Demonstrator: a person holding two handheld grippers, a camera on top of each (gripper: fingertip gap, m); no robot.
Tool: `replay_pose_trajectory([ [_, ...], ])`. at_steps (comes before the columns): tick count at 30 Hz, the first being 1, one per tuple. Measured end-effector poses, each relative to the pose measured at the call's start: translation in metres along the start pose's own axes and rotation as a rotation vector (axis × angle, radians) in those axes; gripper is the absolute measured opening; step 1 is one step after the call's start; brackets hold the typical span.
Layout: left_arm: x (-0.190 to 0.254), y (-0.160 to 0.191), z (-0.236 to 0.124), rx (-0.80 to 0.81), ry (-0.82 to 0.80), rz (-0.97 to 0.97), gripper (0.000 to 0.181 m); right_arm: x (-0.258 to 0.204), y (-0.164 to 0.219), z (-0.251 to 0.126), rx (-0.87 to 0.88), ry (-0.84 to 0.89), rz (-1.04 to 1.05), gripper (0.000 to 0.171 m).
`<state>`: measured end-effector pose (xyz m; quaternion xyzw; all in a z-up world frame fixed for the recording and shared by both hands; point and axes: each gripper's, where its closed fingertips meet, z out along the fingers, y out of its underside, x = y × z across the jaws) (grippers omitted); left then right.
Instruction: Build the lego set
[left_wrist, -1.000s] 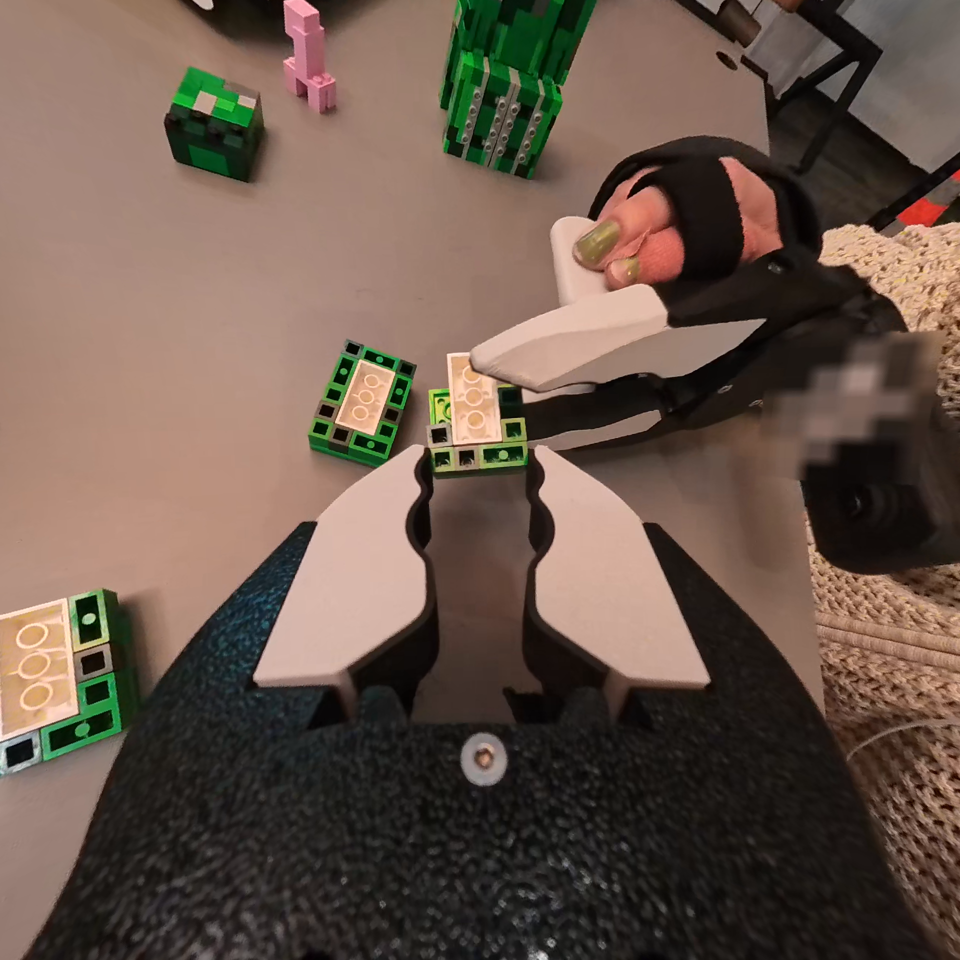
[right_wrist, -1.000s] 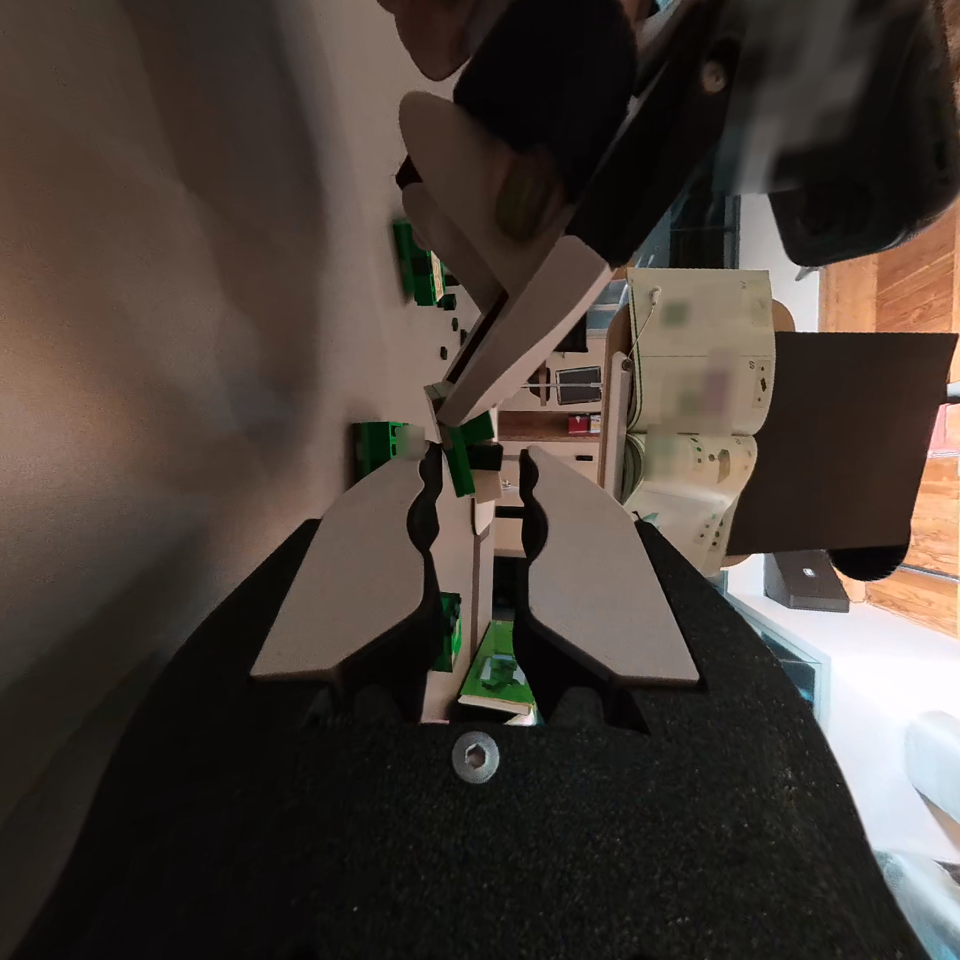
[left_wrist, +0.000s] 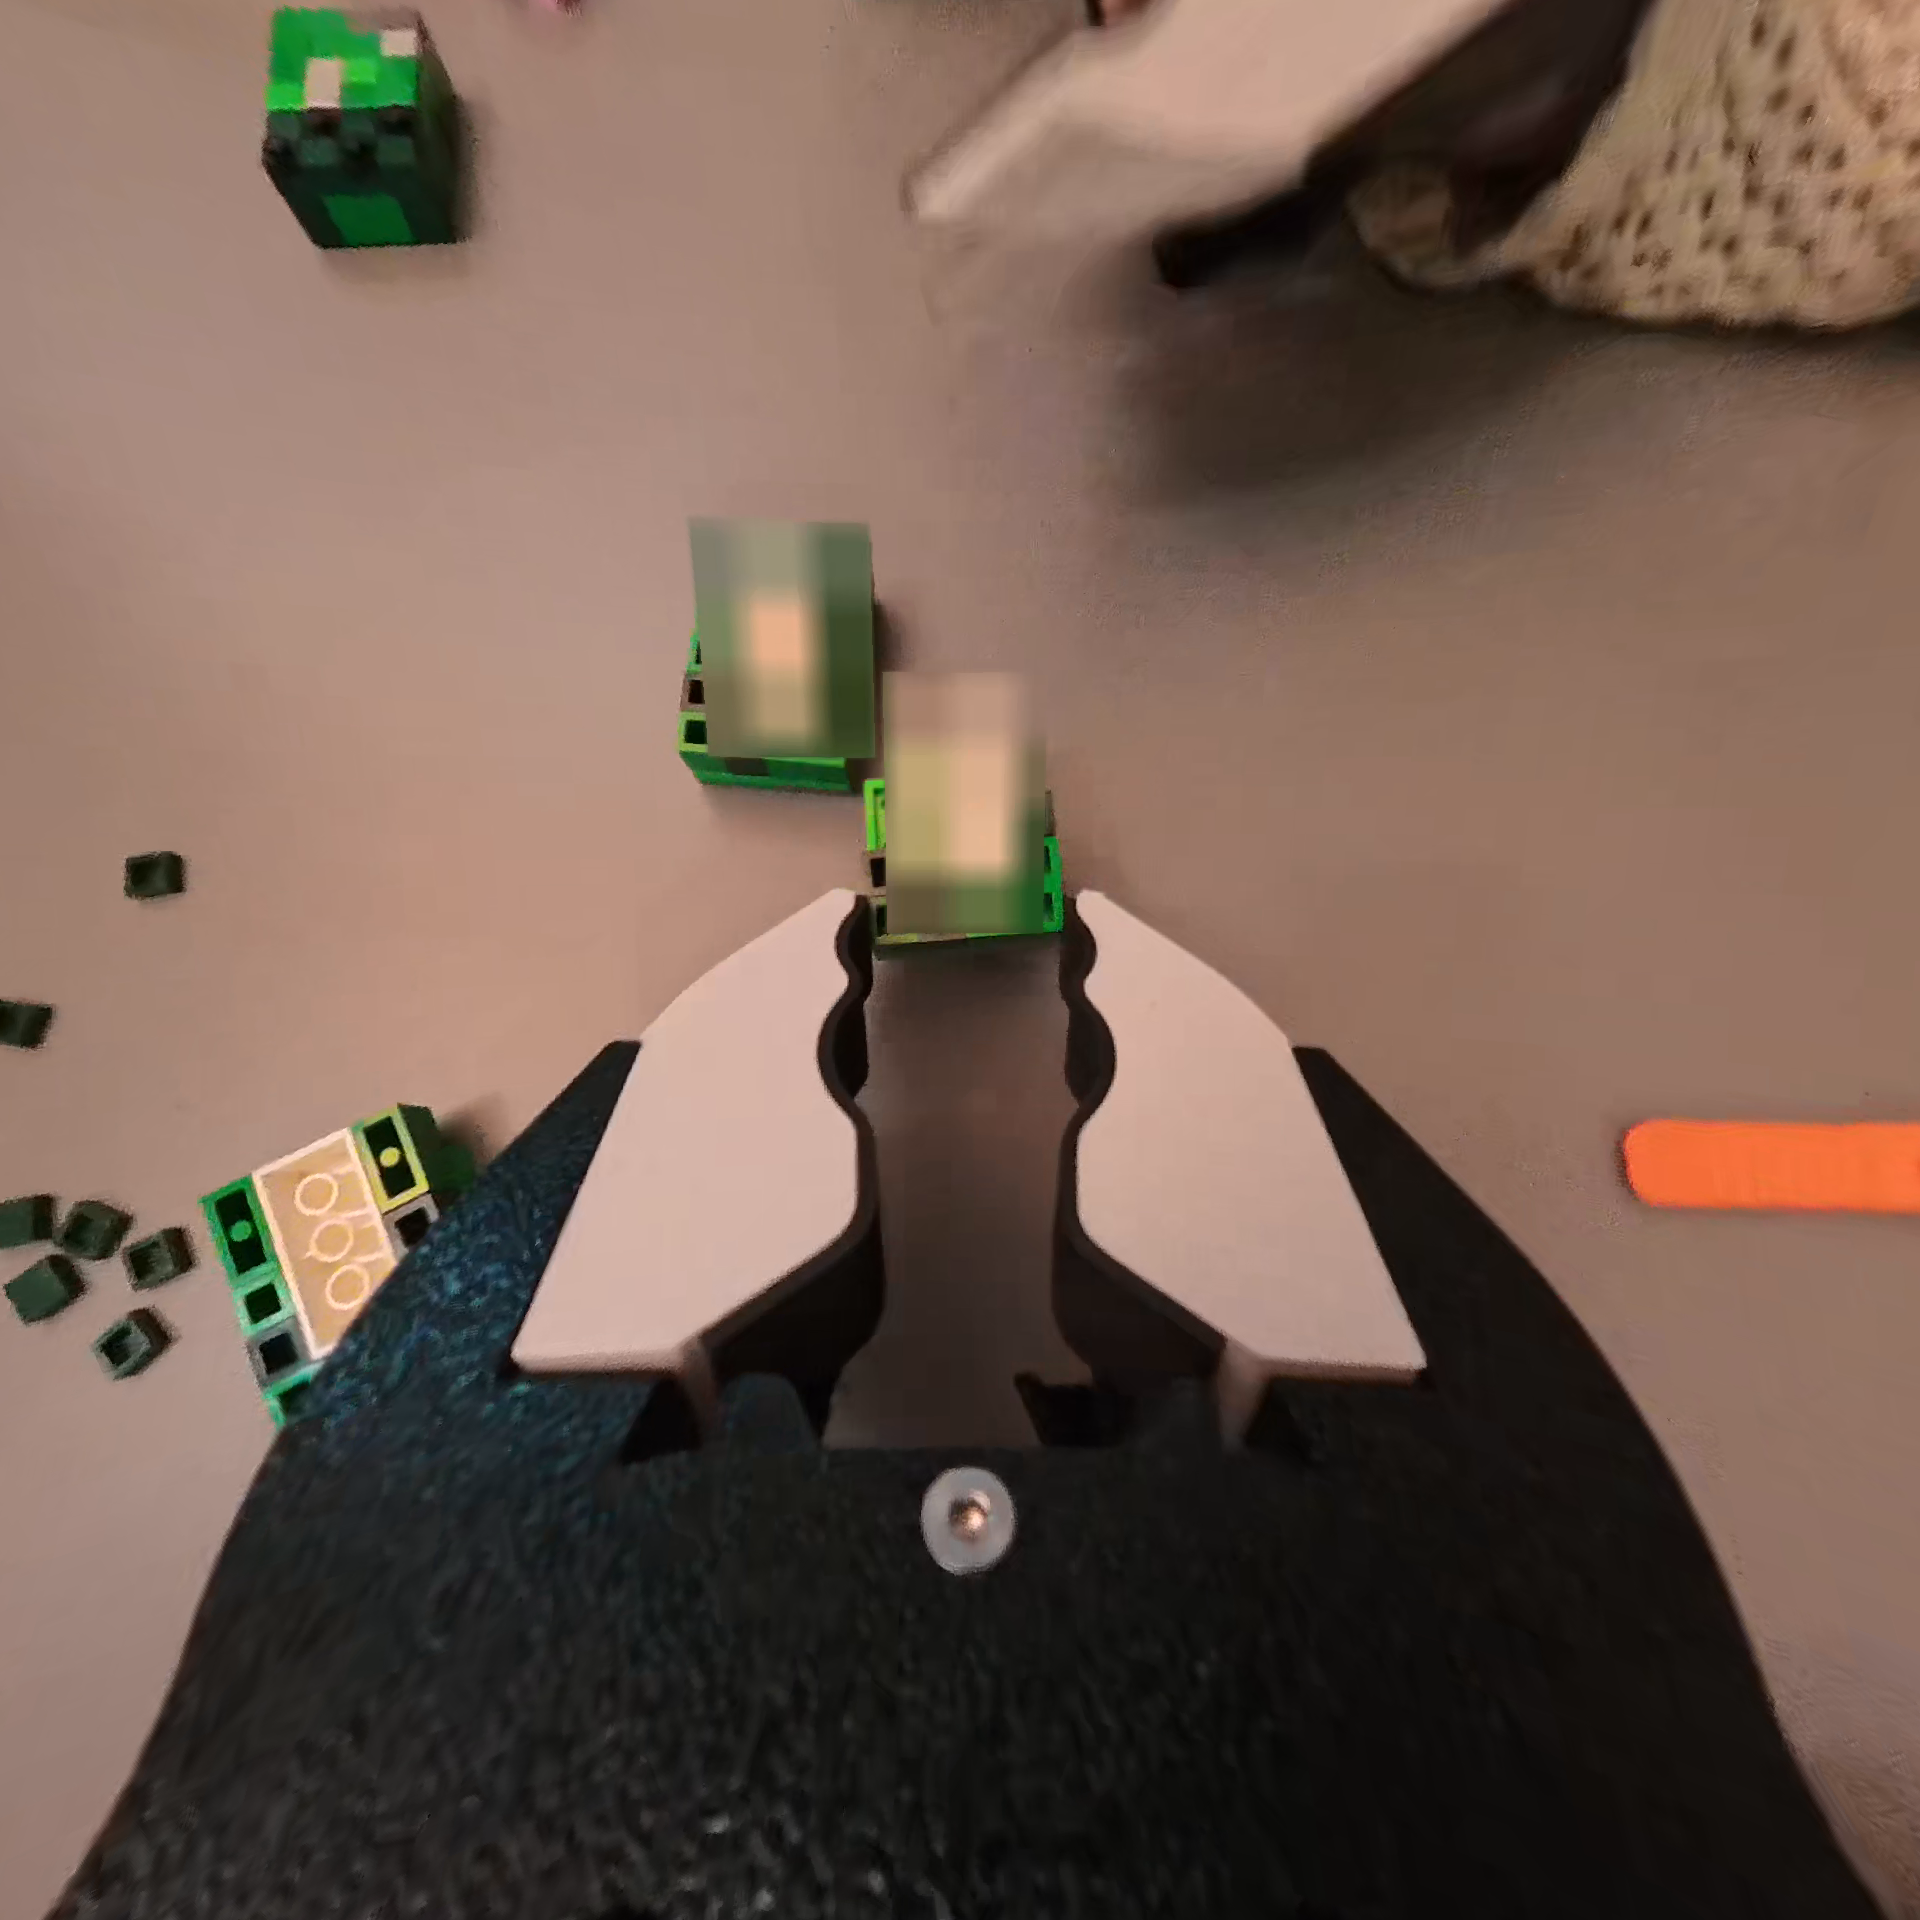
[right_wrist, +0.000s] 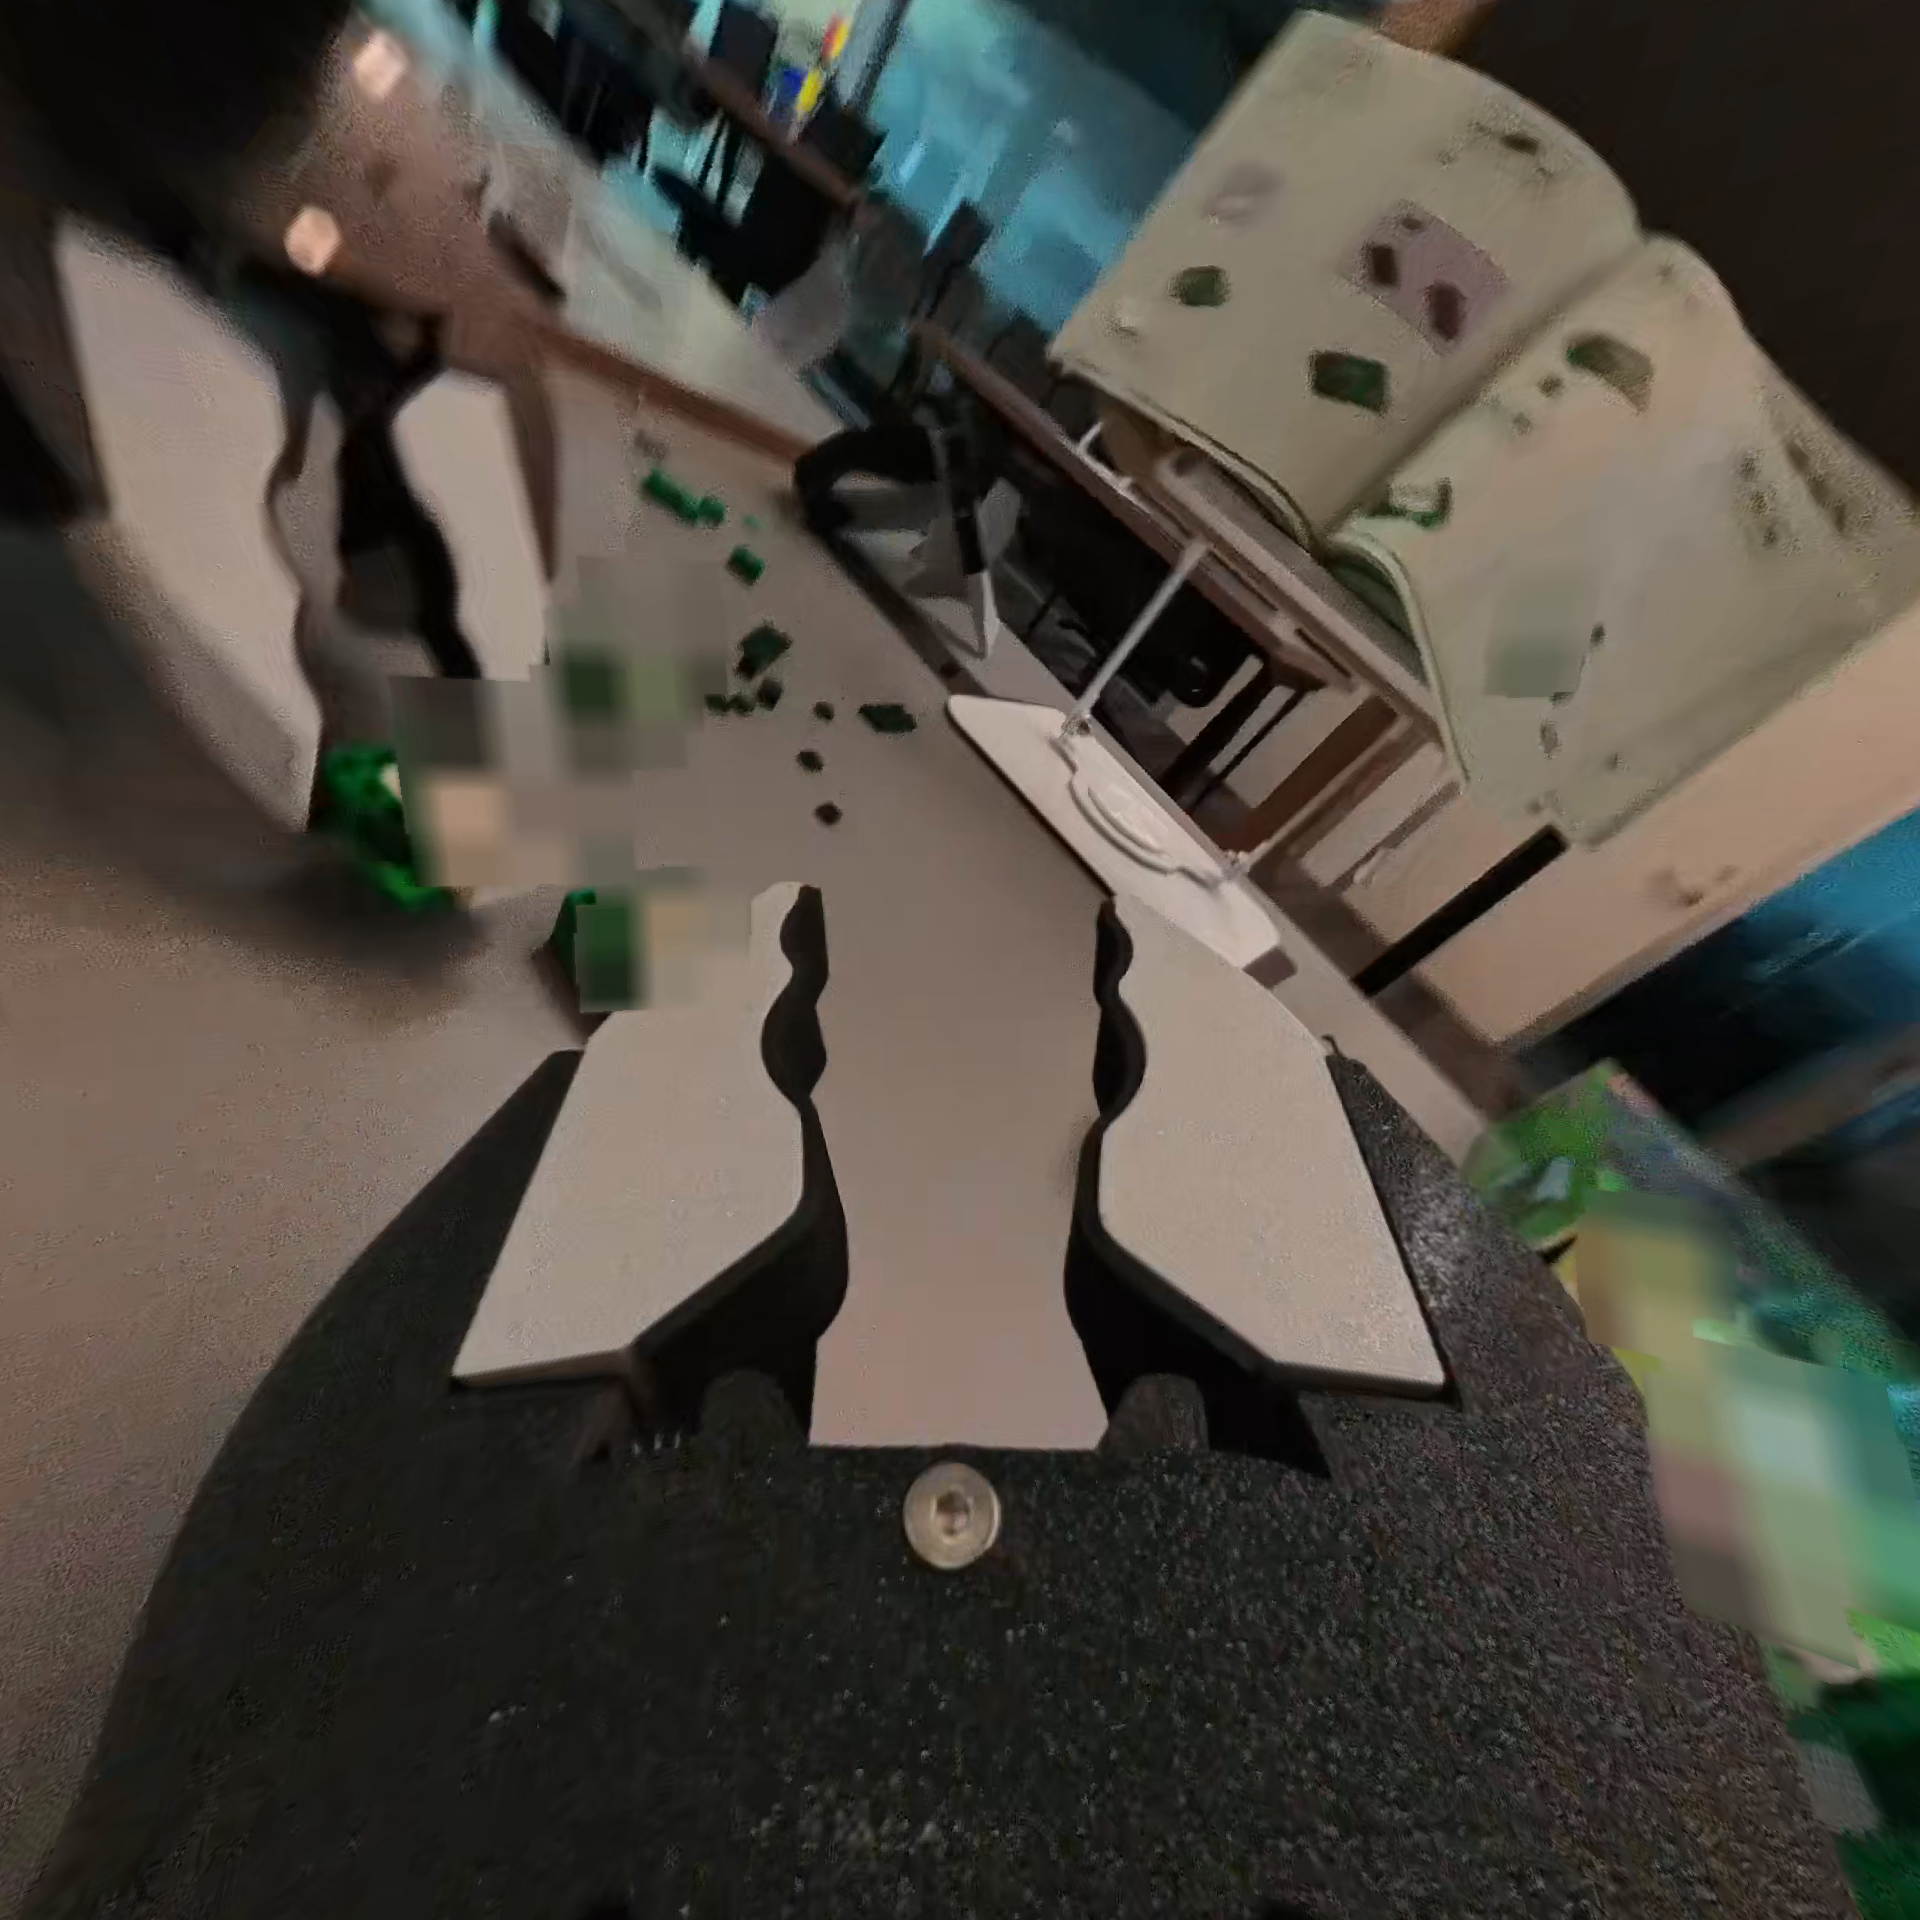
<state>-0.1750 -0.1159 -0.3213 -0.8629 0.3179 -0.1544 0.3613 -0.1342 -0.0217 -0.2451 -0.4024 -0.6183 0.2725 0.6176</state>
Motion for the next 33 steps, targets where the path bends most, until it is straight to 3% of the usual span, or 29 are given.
replay_pose_trajectory([
  [3, -0.001, 0.003, -0.001, 0.009, 0.001, 0.042, 0.034, 0.020, 0.004, -0.004, 0.051, 0.023, 0.223, 0.048],
  [7, -0.001, 0.002, -0.004, 0.035, 0.009, 0.071, 0.034, 0.025, 0.011, -0.004, 0.061, 0.019, 0.332, 0.046],
  [19, 0.001, 0.008, -0.003, 0.006, 0.001, 0.149, 0.034, 0.008, 0.012, 0.002, 0.006, -0.005, 0.166, 0.036],
  [26, 0.003, 0.012, -0.003, -0.010, 0.022, 0.156, 0.034, 0.009, 0.013, 0.001, 0.009, -0.008, 0.183, 0.034],
  [33, -0.036, 0.033, -0.050, 0.011, -0.144, 0.075, 0.034, 0.007, 0.014, 0.002, 0.007, -0.028, 0.199, 0.034],
])
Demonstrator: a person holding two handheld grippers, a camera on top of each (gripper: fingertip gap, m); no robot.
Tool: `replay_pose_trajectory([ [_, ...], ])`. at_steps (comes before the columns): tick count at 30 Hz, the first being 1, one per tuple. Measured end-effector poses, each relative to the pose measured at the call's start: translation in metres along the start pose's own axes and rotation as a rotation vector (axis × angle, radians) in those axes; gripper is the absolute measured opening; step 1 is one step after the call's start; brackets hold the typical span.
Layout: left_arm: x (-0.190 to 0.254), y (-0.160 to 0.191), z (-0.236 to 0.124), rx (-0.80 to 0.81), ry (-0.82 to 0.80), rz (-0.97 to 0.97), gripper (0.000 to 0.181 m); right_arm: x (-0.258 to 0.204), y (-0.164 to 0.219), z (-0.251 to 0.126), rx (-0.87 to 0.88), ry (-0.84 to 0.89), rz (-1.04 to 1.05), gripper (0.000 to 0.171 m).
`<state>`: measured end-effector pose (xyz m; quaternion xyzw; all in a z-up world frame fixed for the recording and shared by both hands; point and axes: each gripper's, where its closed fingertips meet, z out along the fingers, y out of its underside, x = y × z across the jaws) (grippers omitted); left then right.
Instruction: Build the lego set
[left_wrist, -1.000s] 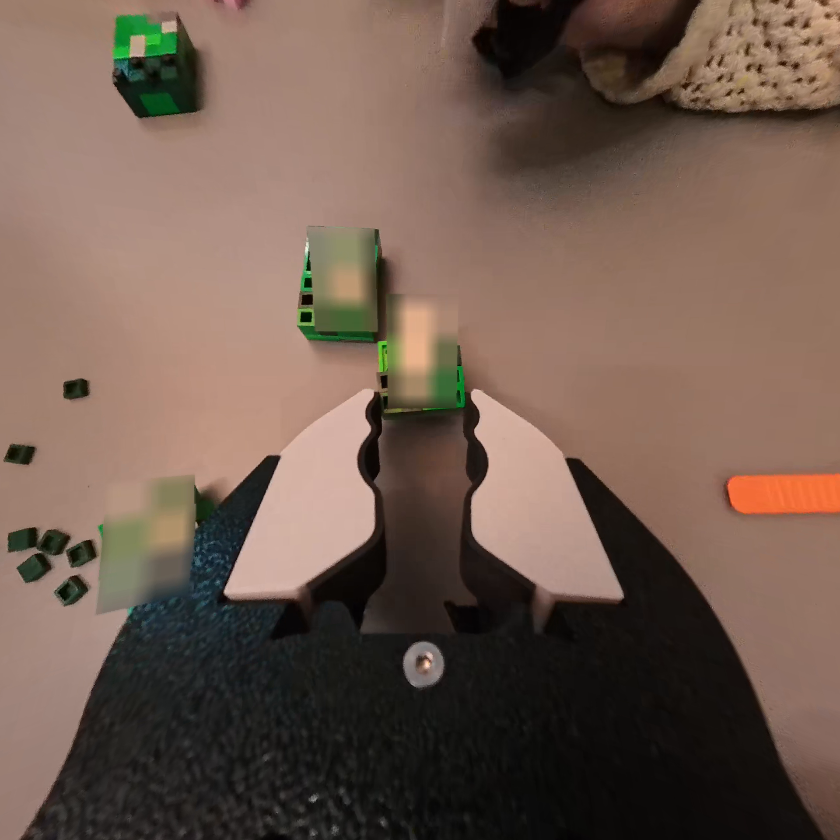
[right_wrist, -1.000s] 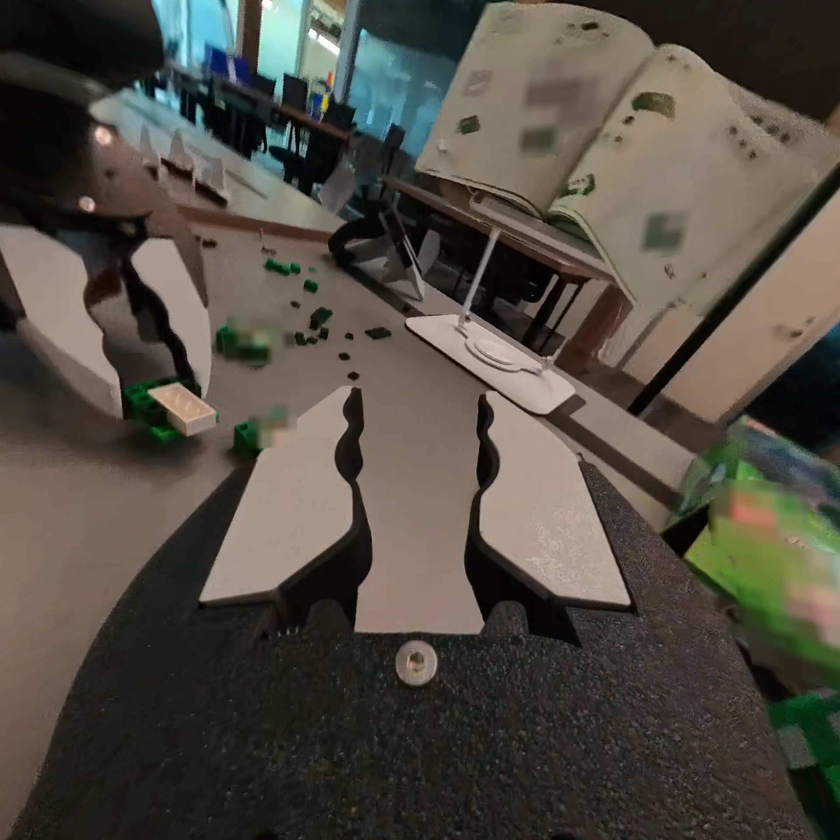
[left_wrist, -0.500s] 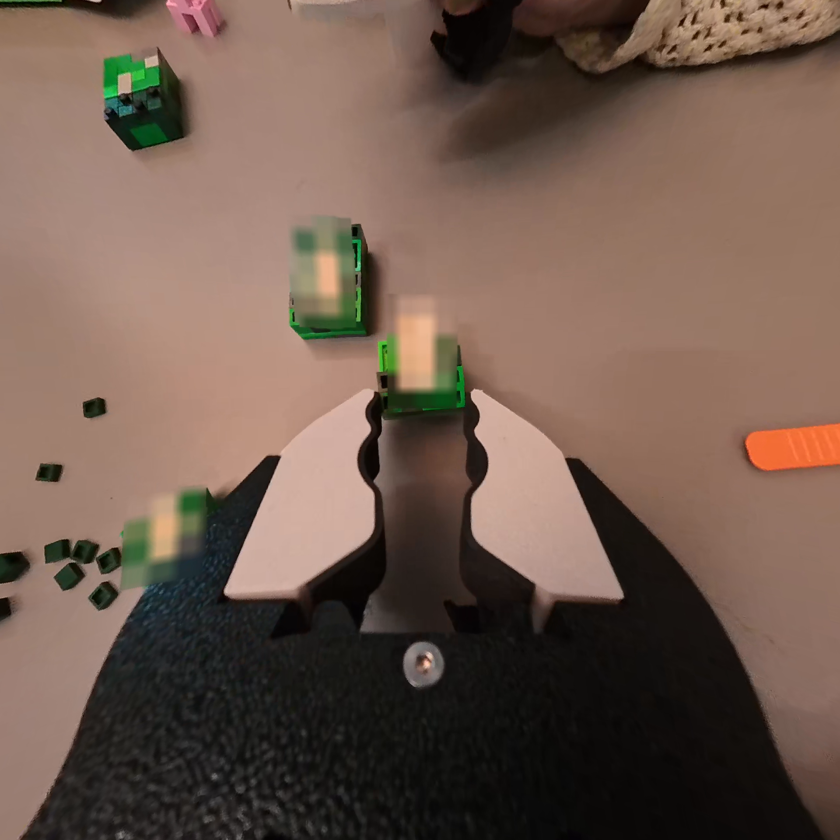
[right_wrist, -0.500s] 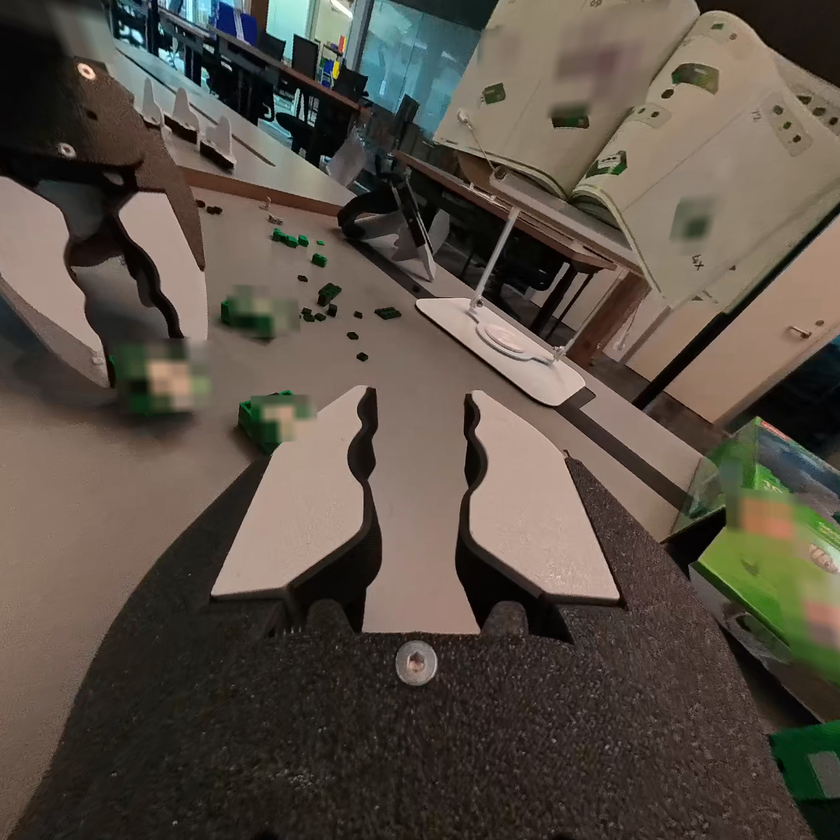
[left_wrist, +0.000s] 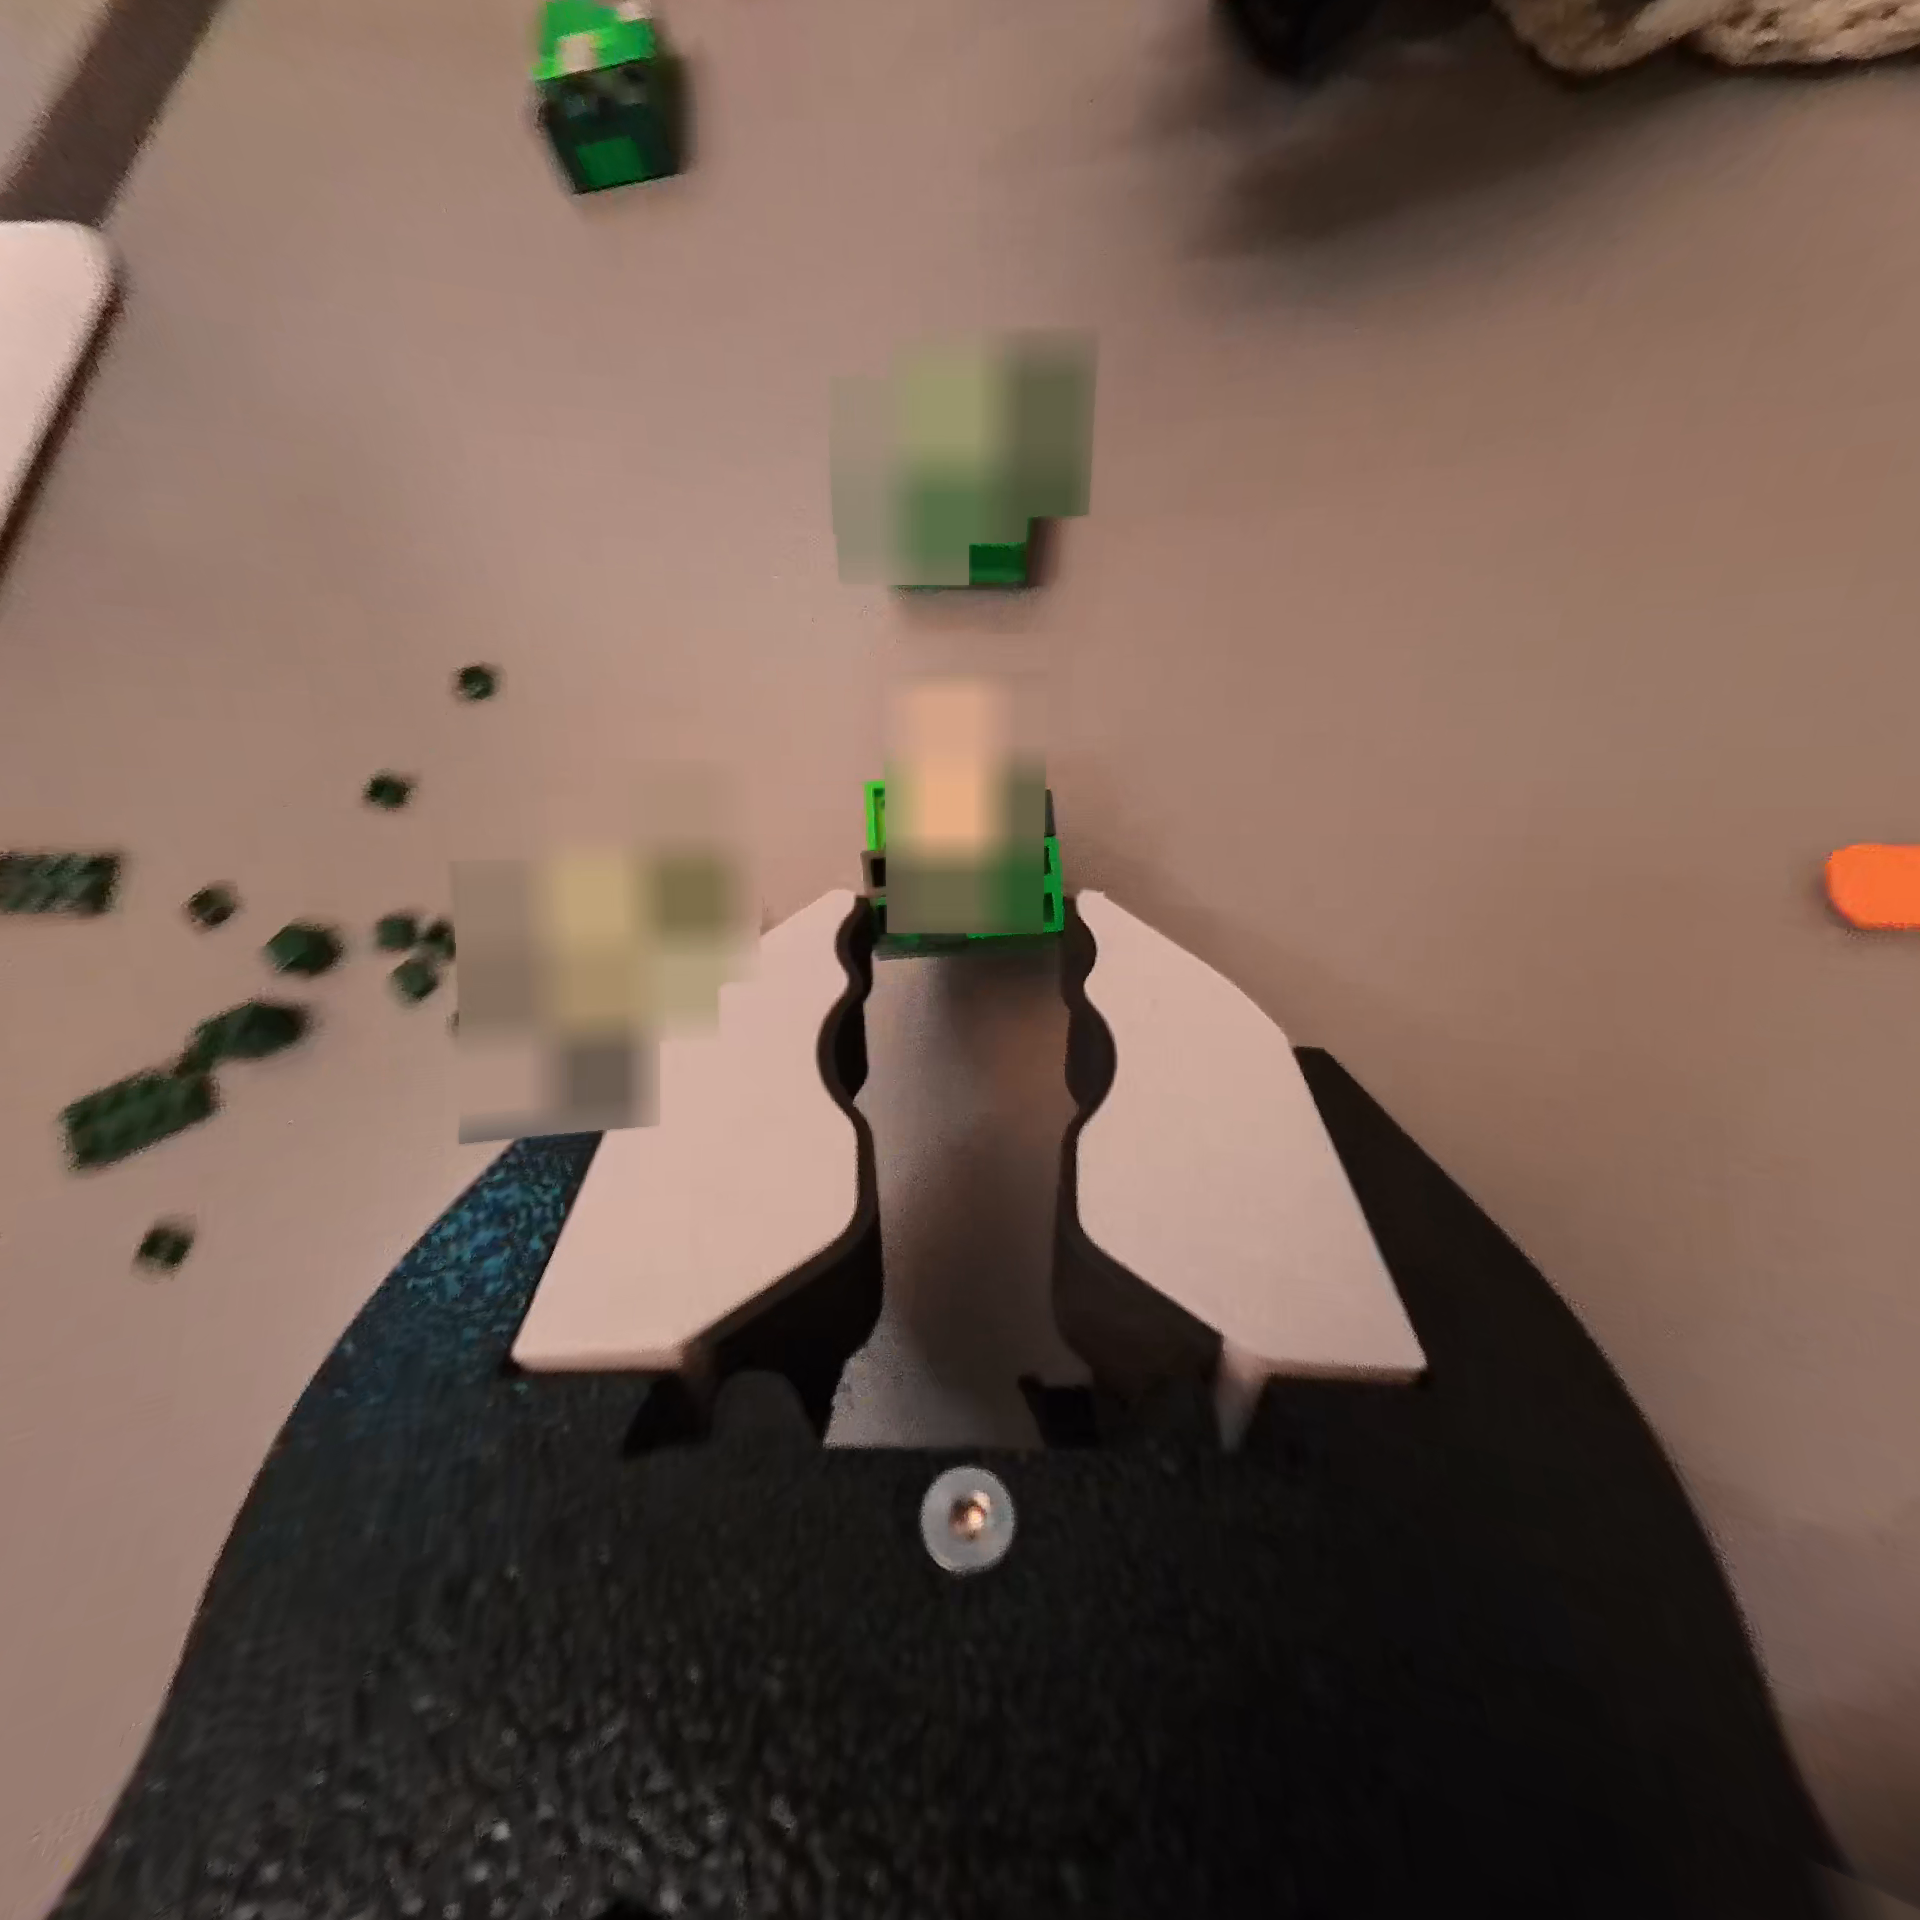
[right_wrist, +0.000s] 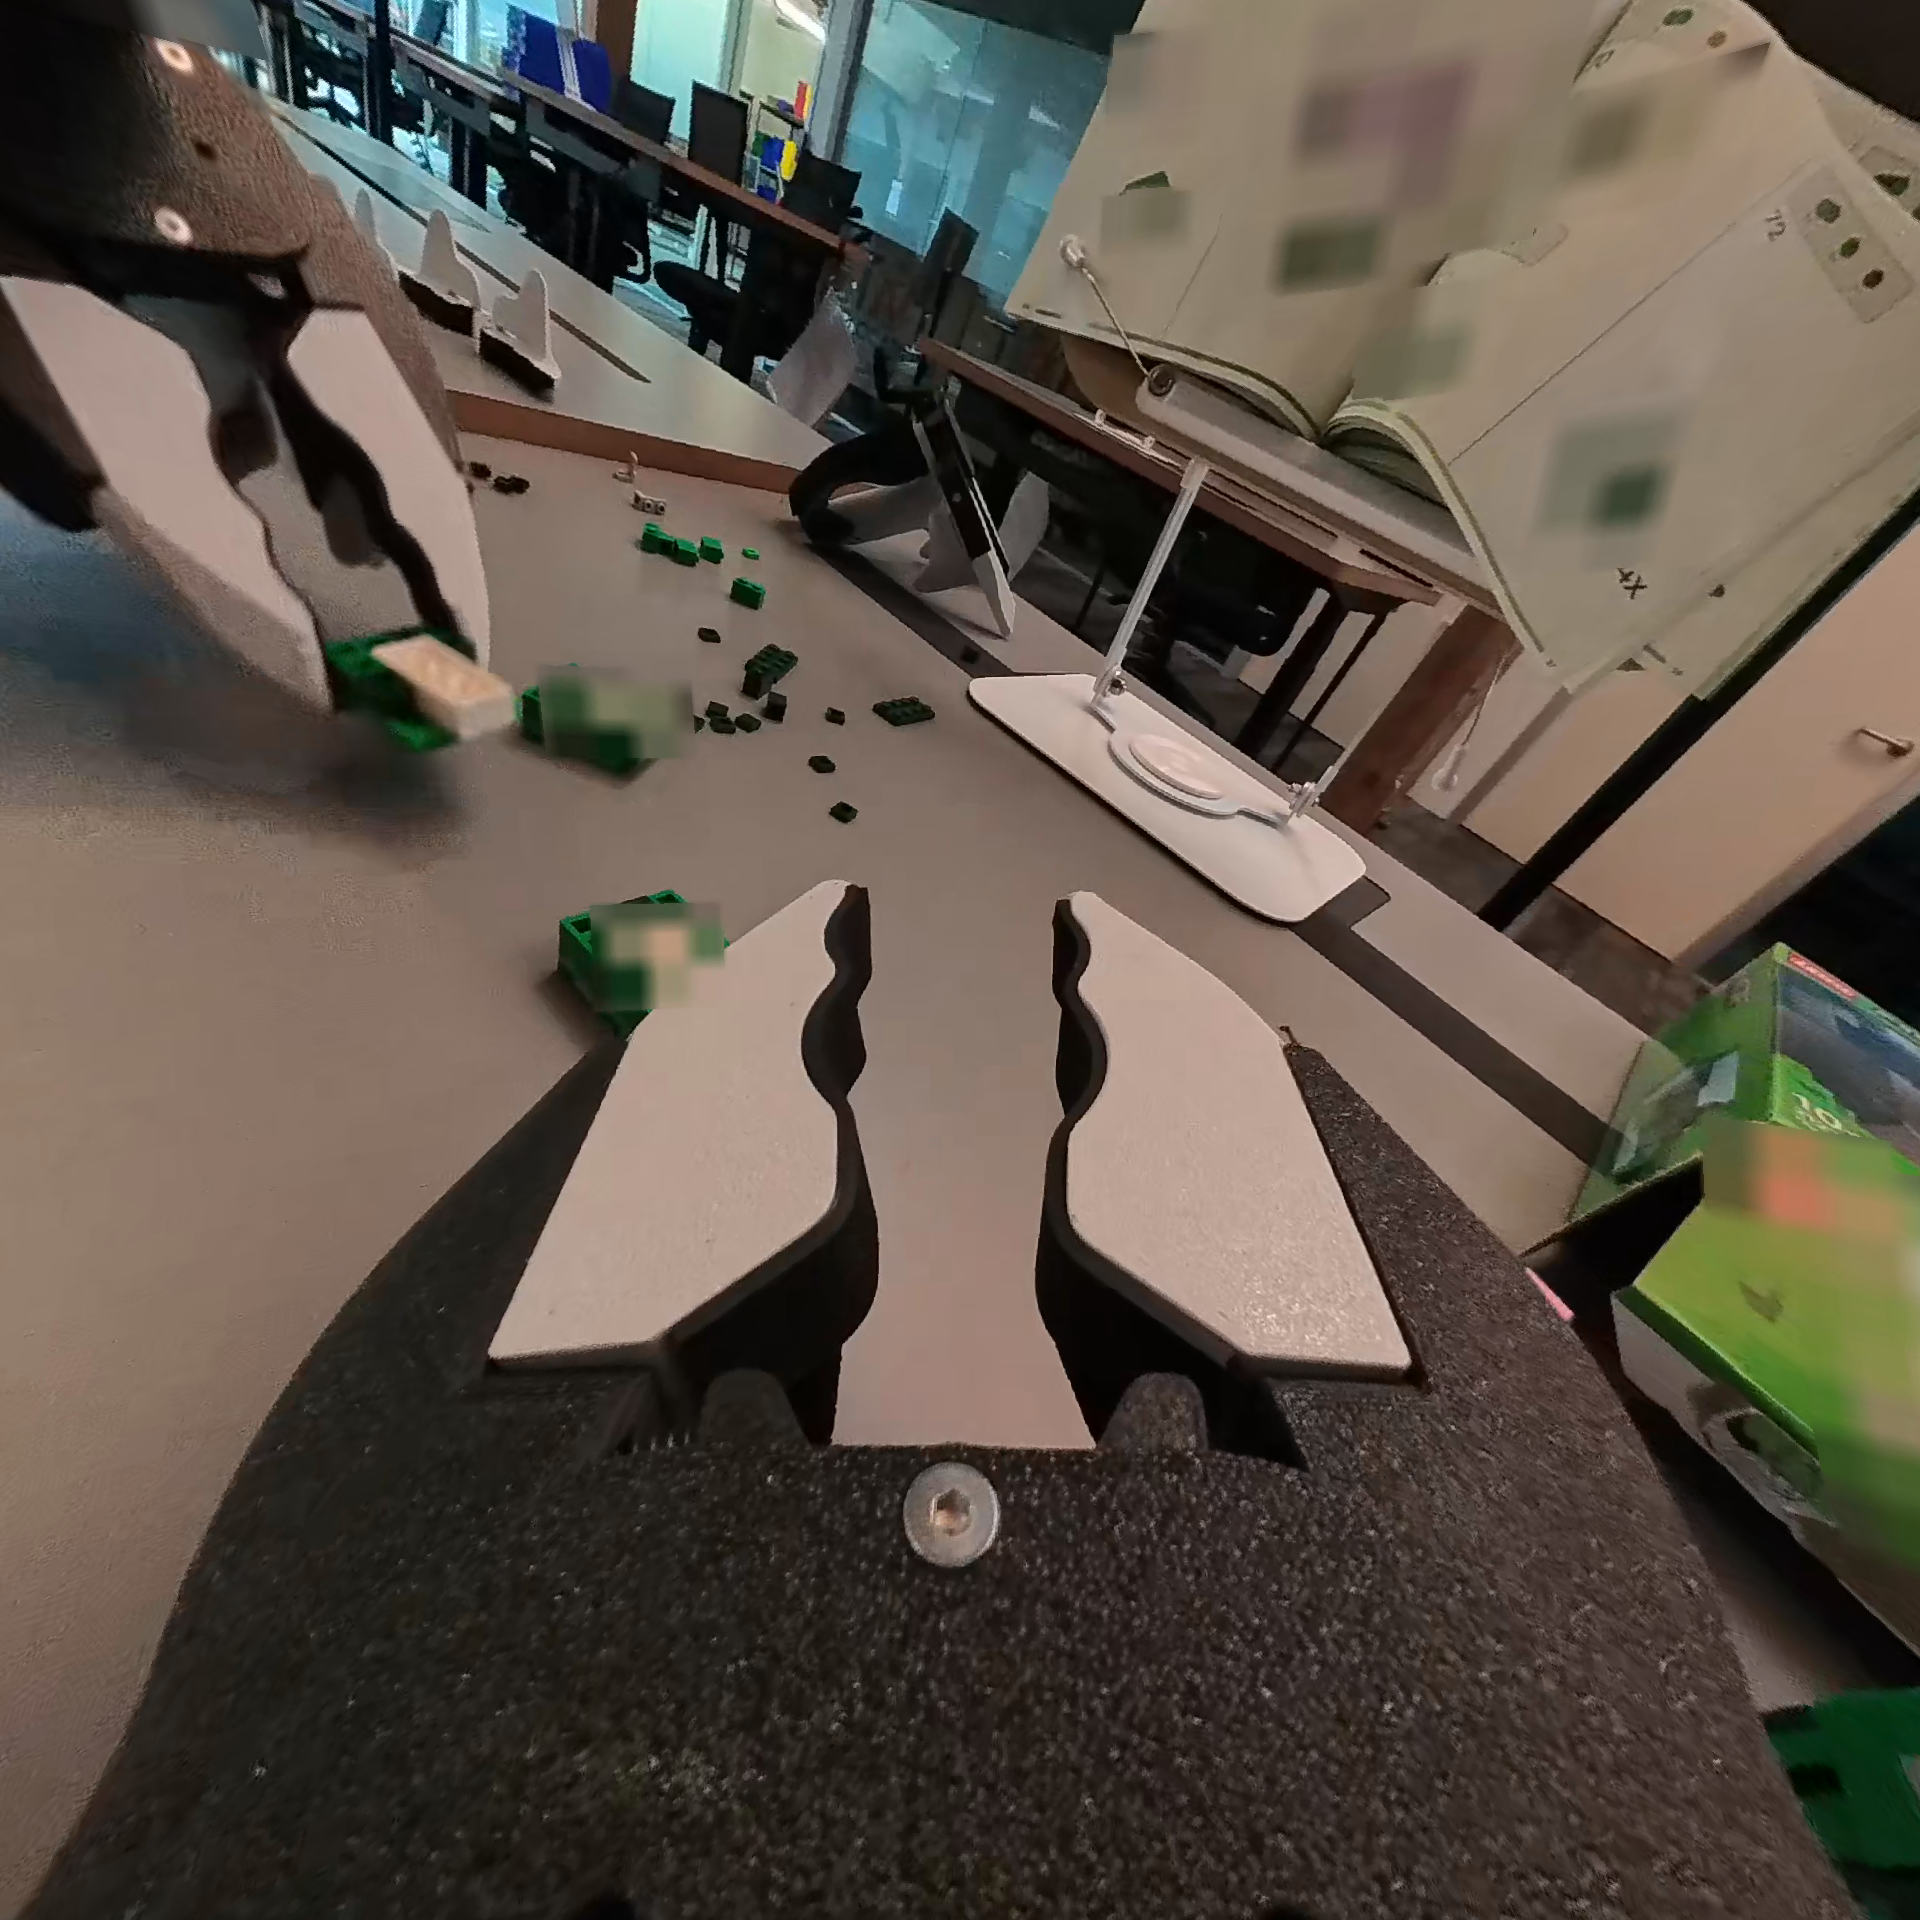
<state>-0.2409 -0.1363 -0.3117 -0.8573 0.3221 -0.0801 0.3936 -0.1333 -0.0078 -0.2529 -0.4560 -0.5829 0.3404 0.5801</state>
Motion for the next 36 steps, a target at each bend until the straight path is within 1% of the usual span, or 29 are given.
replay_pose_trajectory([
  [5, -0.042, 0.025, -0.027, 0.065, -0.188, -0.084, 0.034, -0.001, 0.001, 0.001, -0.006, -0.007, -0.006, 0.033],
  [10, -0.076, 0.047, -0.042, 0.034, -0.376, -0.209, 0.034, -0.001, 0.001, 0.001, -0.009, -0.005, -0.005, 0.032],
  [13, -0.088, 0.056, -0.043, -0.009, -0.451, -0.291, 0.034, -0.003, 0.002, 0.001, -0.014, -0.022, -0.007, 0.031],
  [15, -0.090, 0.051, -0.040, 0.001, -0.463, -0.324, 0.034, -0.006, 0.001, 0.002, -0.016, -0.036, -0.005, 0.029],
  [17, -0.089, 0.047, -0.036, 0.001, -0.474, -0.311, 0.034, -0.016, -0.009, 0.011, -0.006, -0.103, 0.044, 0.029],
  [18, -0.090, 0.047, -0.036, -0.008, -0.481, -0.296, 0.034, -0.026, -0.020, 0.019, 0.004, -0.174, 0.072, 0.029],
  [20, -0.088, 0.050, -0.036, -0.014, -0.463, -0.278, 0.034, -0.044, -0.041, 0.044, -0.011, -0.308, 0.048, 0.027],
  [22, -0.081, 0.053, -0.038, -0.001, -0.386, -0.297, 0.034, -0.061, -0.054, 0.077, -0.086, -0.465, -0.031, 0.022],
  [24, -0.074, 0.059, -0.045, 0.003, -0.324, -0.288, 0.034, -0.070, -0.060, 0.116, -0.172, -0.587, -0.107, 0.022],
  [27, -0.079, 0.072, -0.065, -0.007, -0.381, -0.264, 0.034, -0.081, -0.066, 0.181, -0.280, -0.725, -0.214, 0.021],
  [29, -0.082, 0.077, -0.075, 0.016, -0.396, -0.296, 0.034, -0.092, -0.061, 0.219, -0.406, -0.827, -0.278, 0.020],
  [32, -0.087, 0.086, -0.086, 0.040, -0.420, -0.342, 0.034, -0.105, -0.048, 0.269, -0.610, -0.900, -0.352, 0.020],
  [34, -0.089, 0.092, -0.089, 0.036, -0.430, -0.363, 0.034, -0.110, -0.038, 0.293, -0.750, -0.936, -0.403, 0.020],
  [36, -0.089, 0.097, -0.089, 0.040, -0.422, -0.384, 0.034, -0.108, -0.027, 0.312, -0.833, -0.949, -0.509, 0.019],
])
